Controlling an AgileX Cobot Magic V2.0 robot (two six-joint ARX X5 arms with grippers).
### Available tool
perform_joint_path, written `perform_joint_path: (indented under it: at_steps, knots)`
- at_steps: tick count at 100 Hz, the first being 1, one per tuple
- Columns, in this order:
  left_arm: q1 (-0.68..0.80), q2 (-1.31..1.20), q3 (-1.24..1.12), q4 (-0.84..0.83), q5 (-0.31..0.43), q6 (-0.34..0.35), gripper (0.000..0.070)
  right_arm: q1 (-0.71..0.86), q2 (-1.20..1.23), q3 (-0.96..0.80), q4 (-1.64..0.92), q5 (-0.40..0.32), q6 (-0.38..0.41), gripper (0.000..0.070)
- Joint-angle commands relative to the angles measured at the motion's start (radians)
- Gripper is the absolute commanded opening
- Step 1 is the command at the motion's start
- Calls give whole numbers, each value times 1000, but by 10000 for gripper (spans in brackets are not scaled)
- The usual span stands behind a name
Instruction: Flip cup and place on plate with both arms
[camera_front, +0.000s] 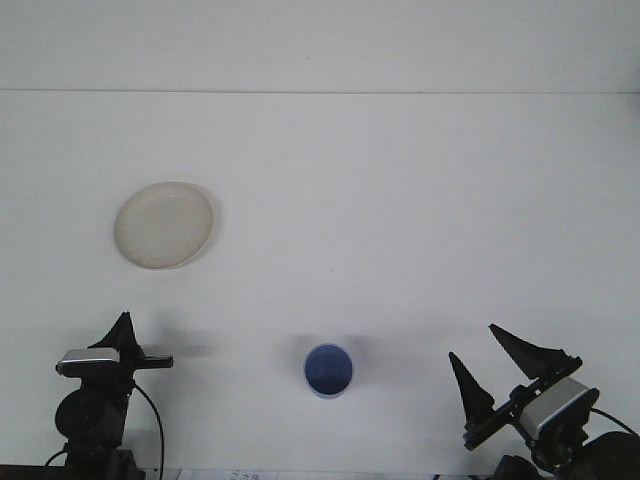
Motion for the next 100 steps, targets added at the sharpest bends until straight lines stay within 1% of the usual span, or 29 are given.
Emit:
perform_joint_path:
  at_steps: [1,8,17,40,47,55,61,64,72,74,78,87,91,96,100]
  knots:
    - [2,-1,-18,11,-3,-95,14,10,-7,7,-2,0,10,490]
    - [2,-1,-18,11,-3,-171,14,10,-8,7,-16,0,10,490]
    - [2,-1,-18,18,-4,-214,14,10,-7,7,-24,0,10,490]
    - [2,-1,12,42,-3,-410,11,9,-7,7,-27,2,10,490]
    - [2,9,64,21,-2,-450,12,9,-7,7,-27,2,10,490]
    - [2,41,145,-8,1,-459,12,10,-7,7,-27,2,10,490]
    - [2,82,222,-42,25,-451,12,9,-6,7,-27,2,10,490]
    - [2,108,262,-62,44,-438,12,9,-7,7,-27,2,10,490]
    - [2,194,378,-127,121,-375,27,9,-7,7,-27,2,10,490]
    - [2,217,406,-145,142,-361,43,9,-7,7,-27,2,10,490]
    - [1,266,463,-181,190,-336,104,9,-6,7,-27,2,10,490]
    - [-2,373,575,-245,294,-286,377,9,-7,7,-27,2,10,490]
    - [-6,421,622,-273,331,-283,474,9,-7,7,-27,2,10,490]
    - [-17,481,679,-309,388,-277,541,9,-7,7,-27,2,10,490]
    - [-30,528,722,-338,445,-270,551,9,-6,7,-27,2,10,490]
